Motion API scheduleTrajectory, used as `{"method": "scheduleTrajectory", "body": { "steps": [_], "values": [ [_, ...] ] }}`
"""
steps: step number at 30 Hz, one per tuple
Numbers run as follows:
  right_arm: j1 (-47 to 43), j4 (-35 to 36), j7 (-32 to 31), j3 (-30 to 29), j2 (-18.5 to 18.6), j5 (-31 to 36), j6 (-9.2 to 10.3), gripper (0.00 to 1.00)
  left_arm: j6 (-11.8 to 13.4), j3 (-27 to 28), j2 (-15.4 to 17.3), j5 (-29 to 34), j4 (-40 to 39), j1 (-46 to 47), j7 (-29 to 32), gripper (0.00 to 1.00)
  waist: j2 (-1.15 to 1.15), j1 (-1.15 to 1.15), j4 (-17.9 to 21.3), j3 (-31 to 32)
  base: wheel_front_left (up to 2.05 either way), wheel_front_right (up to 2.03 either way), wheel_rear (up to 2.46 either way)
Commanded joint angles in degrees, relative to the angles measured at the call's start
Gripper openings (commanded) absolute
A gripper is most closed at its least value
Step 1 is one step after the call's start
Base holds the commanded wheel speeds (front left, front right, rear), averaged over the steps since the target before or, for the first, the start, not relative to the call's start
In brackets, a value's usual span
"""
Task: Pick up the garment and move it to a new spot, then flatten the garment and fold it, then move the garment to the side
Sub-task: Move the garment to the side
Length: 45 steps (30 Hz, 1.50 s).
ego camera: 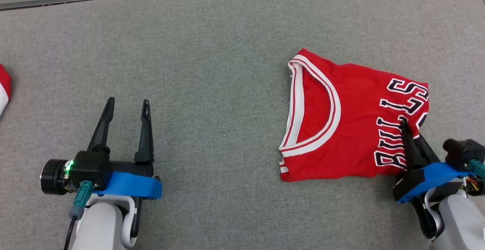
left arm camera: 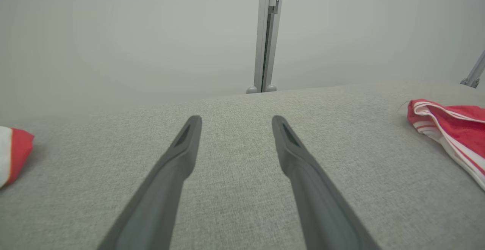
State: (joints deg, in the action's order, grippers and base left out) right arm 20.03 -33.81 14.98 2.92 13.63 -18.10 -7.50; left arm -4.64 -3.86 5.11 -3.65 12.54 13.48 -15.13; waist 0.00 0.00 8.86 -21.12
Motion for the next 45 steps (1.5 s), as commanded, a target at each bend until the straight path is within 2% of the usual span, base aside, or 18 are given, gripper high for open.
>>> {"method": "scheduleTrajectory", "body": {
  "steps": [1, 7, 11, 17, 27, 32, 37, 38, 39, 40, 45],
  "values": [
    [1.4, 0.8, 0.3, 0.4, 0.5, 0.9, 0.0, 0.0, -0.2, 0.2, 0.3, 0.3, -0.3, 1.3, 0.0, 1.0, 0.0, 0.0, -0.3, -0.3, 0.0, 0.0, 0.0],
    [9.5, 2.2, 0.3, 4.0, 4.3, 3.6, 0.0, 0.0, -0.2, 0.3, 0.9, 0.7, -1.1, 2.2, 0.0, 1.0, 0.0, 0.0, -1.4, -2.5, 0.0, 0.0, 0.0],
    [17.0, 0.7, 0.1, 6.2, 8.3, 4.8, 0.01, 0.0, -0.3, 0.1, 1.4, 1.1, -2.2, 3.0, 0.0, 1.0, 0.0, 0.0, -2.0, -5.0, 0.0, 0.0, 0.0],
    [27.1, -5.5, -1.0, 7.9, 14.5, 3.8, 0.02, 0.0, -0.2, -0.4, 1.9, 1.7, -4.4, 4.5, 0.0, 1.0, 0.0, 0.0, -3.2, -9.1, 0.0, 0.0, 0.0],
    [38.9, -18.4, -0.6, 3.2, 23.3, 0.7, 0.02, 0.0, 0.1, -0.9, 2.7, 2.1, -7.5, 5.8, 0.0, 1.0, 0.0, 0.0, -4.8, -12.8, 0.0, 0.0, 0.0],
    [42.6, -23.1, -0.2, 2.0, 25.6, 2.0, 0.01, 0.0, 0.6, -1.1, 2.7, 2.2, -8.5, 5.8, 0.0, 1.0, 0.0, 0.0, -4.9, -13.9, 0.0, 0.0, 0.0],
    [44.5, -27.4, -0.3, 2.7, 25.5, 3.0, 0.02, 0.0, 1.2, -1.1, 2.9, 2.1, -8.9, 5.7, 0.0, 1.0, 0.0, 0.0, -4.7, -14.4, 0.0, 0.0, 0.0],
    [44.8, -28.0, -0.3, 2.9, 25.4, 3.2, 0.02, 0.18, 1.3, -1.1, 2.9, 2.1, -8.9, 5.8, 0.0, 1.0, 0.0, 0.0, -4.7, -14.4, 0.0, 0.0, 0.0],
    [45.1, -28.8, -0.2, 2.9, 25.4, 3.2, 0.02, 0.67, 1.3, -1.1, 2.9, 2.1, -9.0, 5.8, 0.0, 1.0, 0.0, 0.0, -4.7, -14.5, 0.0, 0.0, 0.0],
    [45.4, -29.3, -0.2, 2.8, 25.3, 3.2, 0.02, 1.0, 1.3, -1.1, 2.9, 2.1, -9.0, 5.9, 0.0, 1.0, 0.0, 0.0, -4.7, -14.5, 0.0, 0.0, 0.0],
    [45.9, -30.5, 0.1, 2.5, 25.0, 3.6, 0.02, 1.0, 1.5, -1.1, 3.0, 1.7, -9.1, 6.1, 0.0, 1.0, 0.0, 0.0, -4.9, -14.2, 0.0, 0.0, 0.0]
  ]
}}
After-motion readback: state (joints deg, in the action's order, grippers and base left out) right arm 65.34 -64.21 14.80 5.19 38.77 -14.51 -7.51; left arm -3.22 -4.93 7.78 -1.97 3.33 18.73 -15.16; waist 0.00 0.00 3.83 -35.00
